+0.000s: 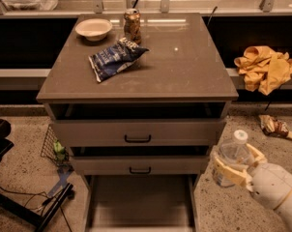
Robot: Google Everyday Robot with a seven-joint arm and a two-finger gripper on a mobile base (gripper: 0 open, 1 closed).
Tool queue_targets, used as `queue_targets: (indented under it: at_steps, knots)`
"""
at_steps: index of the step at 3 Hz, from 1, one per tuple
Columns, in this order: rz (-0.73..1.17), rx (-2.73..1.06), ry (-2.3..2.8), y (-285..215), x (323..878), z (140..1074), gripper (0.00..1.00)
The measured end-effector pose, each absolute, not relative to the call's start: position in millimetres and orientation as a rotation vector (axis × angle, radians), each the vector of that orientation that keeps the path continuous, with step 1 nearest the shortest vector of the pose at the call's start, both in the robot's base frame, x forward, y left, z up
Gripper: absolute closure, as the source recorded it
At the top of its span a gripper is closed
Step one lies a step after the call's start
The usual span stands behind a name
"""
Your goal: Place blue plastic bottle into bottom drawer
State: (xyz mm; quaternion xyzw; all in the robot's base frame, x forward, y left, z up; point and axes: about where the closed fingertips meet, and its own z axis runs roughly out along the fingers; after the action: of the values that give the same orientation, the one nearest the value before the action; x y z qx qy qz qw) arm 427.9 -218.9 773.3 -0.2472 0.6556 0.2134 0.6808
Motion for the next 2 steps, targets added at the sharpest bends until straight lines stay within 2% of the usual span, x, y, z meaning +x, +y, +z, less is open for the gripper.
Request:
queue_targets:
  at_steps: [1, 2]
  knots:
    - [0.528, -0.633, 1.352, -172, 425, 765, 1.0]
    - [0.606, -0.787, 1.121, -102, 416, 735, 1.0]
